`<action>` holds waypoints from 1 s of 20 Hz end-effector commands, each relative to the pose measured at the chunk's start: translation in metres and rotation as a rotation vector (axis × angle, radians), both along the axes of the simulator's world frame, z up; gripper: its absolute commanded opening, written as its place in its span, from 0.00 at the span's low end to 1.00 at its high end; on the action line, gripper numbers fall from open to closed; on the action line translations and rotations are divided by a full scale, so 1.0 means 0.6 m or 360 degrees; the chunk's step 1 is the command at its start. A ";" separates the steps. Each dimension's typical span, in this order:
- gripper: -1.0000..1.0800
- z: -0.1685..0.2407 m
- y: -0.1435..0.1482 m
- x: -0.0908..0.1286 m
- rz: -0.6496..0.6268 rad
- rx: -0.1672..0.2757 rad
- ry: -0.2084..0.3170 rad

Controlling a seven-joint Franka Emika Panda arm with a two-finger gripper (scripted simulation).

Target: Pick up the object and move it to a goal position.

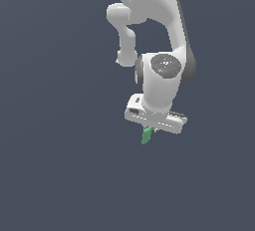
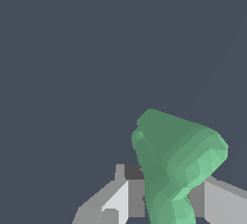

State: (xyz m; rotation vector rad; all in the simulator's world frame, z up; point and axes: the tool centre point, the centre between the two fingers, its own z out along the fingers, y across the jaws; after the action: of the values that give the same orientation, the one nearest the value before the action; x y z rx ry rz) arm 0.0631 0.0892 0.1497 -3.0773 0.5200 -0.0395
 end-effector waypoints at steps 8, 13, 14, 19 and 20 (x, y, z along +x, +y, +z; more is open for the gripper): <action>0.00 0.142 -0.024 0.006 0.0308 0.0036 -0.0076; 0.00 0.219 -0.037 0.009 0.0477 0.0057 -0.0116; 0.00 0.234 -0.040 0.010 0.0510 0.0061 -0.0124; 0.00 0.311 -0.054 0.012 0.0678 0.0083 -0.0163; 0.00 0.326 -0.057 0.013 0.0712 0.0088 -0.0171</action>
State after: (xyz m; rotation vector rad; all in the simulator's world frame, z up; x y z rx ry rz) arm 0.0705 0.0578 0.3313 -3.0431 -0.1220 -0.1682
